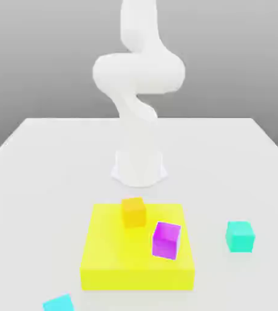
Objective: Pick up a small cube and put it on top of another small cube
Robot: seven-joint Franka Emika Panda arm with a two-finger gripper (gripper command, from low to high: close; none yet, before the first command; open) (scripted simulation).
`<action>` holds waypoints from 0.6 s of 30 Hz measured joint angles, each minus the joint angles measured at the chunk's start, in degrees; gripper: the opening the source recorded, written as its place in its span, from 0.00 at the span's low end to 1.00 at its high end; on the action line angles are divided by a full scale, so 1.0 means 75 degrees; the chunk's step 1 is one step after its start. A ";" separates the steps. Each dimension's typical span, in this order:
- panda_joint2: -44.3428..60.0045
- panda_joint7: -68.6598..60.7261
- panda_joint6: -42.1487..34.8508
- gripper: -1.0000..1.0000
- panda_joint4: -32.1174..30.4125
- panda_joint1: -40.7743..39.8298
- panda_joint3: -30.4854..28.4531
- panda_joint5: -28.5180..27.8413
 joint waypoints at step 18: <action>0.5048 -0.5456 0.2968 0.50 -0.2503 0.3284 0.0645 0.0306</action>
